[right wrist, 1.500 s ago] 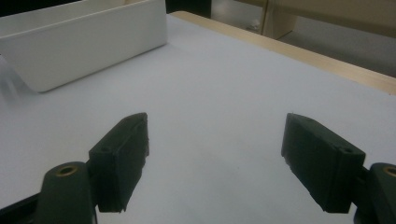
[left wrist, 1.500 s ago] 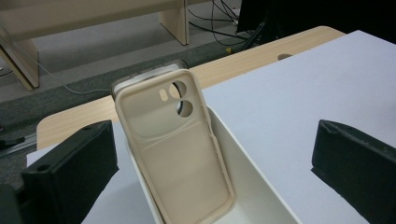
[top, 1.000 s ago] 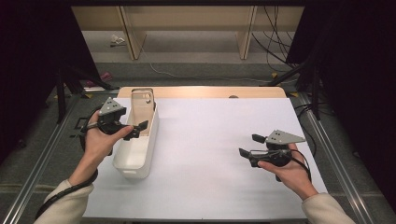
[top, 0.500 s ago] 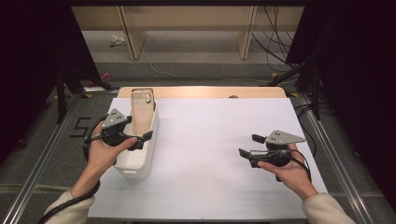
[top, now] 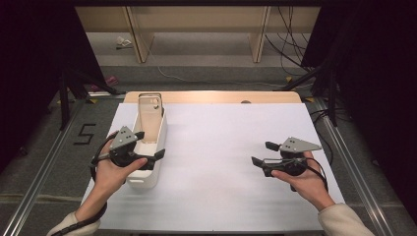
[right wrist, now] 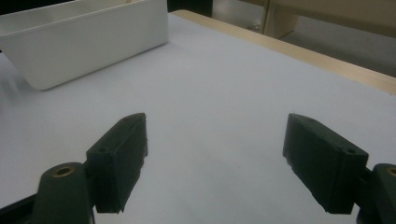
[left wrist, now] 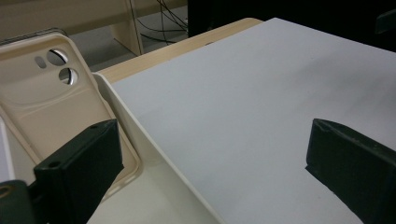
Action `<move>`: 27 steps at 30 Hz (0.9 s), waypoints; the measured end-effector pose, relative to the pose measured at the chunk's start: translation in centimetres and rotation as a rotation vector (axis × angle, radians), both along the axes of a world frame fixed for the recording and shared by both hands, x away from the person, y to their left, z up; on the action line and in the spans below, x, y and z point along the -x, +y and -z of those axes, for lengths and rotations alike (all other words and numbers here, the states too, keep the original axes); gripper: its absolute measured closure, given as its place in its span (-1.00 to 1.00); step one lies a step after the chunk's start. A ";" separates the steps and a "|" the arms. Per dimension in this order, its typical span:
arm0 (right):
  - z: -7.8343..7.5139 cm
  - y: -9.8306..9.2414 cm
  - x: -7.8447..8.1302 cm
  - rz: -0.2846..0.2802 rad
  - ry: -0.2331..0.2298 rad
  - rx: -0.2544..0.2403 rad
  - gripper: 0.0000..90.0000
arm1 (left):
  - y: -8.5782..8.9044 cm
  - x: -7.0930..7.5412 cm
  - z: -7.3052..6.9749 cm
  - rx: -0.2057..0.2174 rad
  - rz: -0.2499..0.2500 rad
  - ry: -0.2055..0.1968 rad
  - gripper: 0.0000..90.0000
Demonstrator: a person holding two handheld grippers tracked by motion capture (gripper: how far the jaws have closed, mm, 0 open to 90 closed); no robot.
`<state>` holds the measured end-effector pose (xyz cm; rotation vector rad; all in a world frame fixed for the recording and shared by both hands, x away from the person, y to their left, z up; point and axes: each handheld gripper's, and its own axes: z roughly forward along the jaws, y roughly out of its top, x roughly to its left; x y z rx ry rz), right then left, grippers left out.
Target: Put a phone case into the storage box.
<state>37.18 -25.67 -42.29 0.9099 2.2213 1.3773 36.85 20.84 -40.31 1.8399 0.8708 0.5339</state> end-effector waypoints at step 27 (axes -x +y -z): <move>0.1 0.5 0.6 -0.027 -0.007 0.021 -0.51 | -0.4 2.1 1.7 -0.048 0.009 -0.025 -0.95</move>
